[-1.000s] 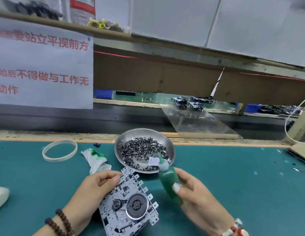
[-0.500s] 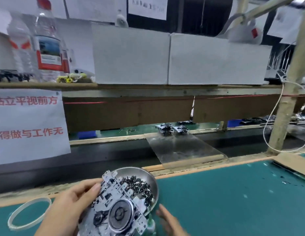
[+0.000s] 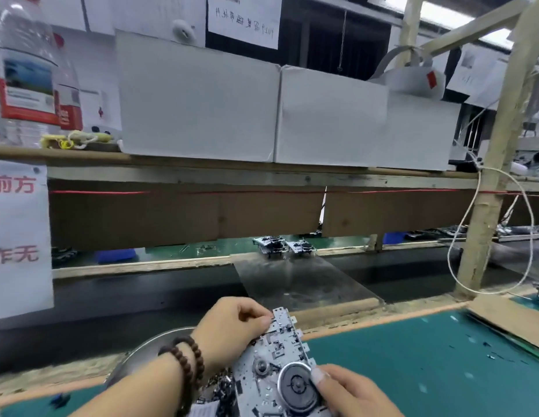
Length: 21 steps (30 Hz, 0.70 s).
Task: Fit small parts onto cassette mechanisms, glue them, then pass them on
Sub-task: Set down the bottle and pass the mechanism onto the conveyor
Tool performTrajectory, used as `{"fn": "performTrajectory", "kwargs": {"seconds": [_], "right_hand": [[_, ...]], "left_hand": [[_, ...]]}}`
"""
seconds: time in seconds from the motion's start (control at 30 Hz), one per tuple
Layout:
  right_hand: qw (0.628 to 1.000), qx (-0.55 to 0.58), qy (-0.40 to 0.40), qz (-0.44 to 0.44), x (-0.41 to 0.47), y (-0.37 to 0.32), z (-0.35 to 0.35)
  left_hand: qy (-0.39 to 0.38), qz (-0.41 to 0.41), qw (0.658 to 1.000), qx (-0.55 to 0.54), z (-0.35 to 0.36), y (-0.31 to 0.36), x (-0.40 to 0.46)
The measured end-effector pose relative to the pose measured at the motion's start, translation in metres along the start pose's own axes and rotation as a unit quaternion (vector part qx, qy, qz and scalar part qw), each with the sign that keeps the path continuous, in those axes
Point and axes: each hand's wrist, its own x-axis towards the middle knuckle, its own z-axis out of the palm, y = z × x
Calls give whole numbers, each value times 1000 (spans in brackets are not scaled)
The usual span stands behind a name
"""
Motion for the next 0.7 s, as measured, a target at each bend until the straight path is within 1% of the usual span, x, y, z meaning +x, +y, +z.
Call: {"fn": "performTrajectory", "kwargs": {"seconds": [0.1,0.2,0.33,0.47,0.57,0.63,0.7], "right_hand": [[999,21,11,32,21,5,-4],[993,111,25,34,44,6,-9],[989,142,46,-5,84,0,-12],[985,165,44,19,125,6,-12],[984,158,66,42,156,16,-17],[984,142,84,60,174,21,-22],[986,114,86,86,189,25,-23]], "left_hand": [[-32,3,999,30,6,5,32],[-47,9,997,54,5,13,71],[-27,24,996,79,6,17,120],[11,21,994,106,10,4,156],[68,-31,978,195,8,-20,161],[45,-67,979,187,12,-38,154],[-5,-98,985,142,19,-54,146]]}}
